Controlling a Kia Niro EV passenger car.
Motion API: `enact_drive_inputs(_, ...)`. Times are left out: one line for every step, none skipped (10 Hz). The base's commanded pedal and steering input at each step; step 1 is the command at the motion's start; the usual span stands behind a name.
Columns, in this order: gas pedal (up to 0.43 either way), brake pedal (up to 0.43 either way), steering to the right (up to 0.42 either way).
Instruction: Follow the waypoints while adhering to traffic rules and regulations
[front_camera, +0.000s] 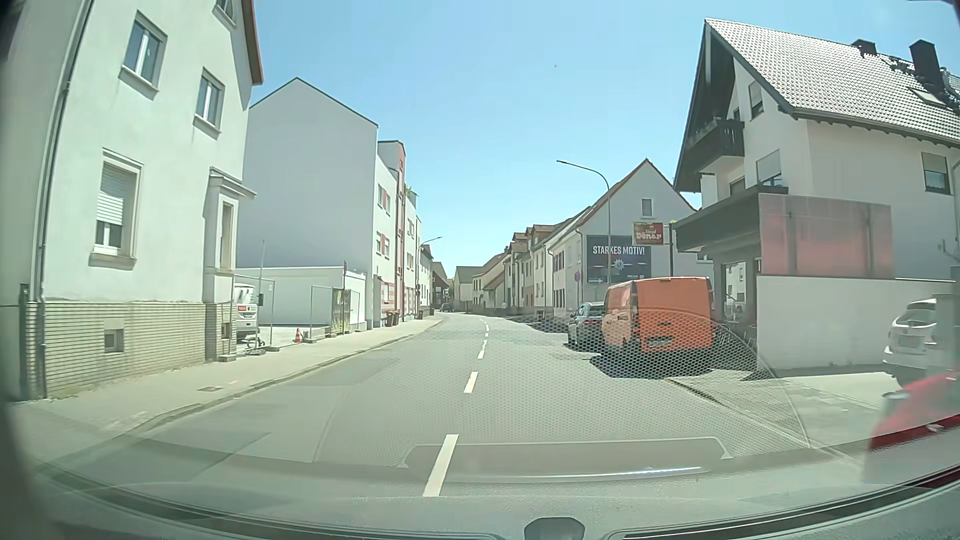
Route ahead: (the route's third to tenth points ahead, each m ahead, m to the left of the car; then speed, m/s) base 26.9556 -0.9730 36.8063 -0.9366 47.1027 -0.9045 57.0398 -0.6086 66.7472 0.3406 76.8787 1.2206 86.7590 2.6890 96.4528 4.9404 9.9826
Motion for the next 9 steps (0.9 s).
enact_drive_inputs(0.028,0.024,0.002)
enact_drive_inputs(0.028,0.024,0.003)
enact_drive_inputs(0.028,0.024,0.003)
enact_drive_inputs(0.028,0.024,0.003)
enact_drive_inputs(0.028,0.024,0.003)
enact_drive_inputs(0.028,0.024,0.003)
enact_drive_inputs(0.028,0.024,0.003)
enact_drive_inputs(0.028,0.024,0.002)
enact_drive_inputs(0.028,0.024,0.003)
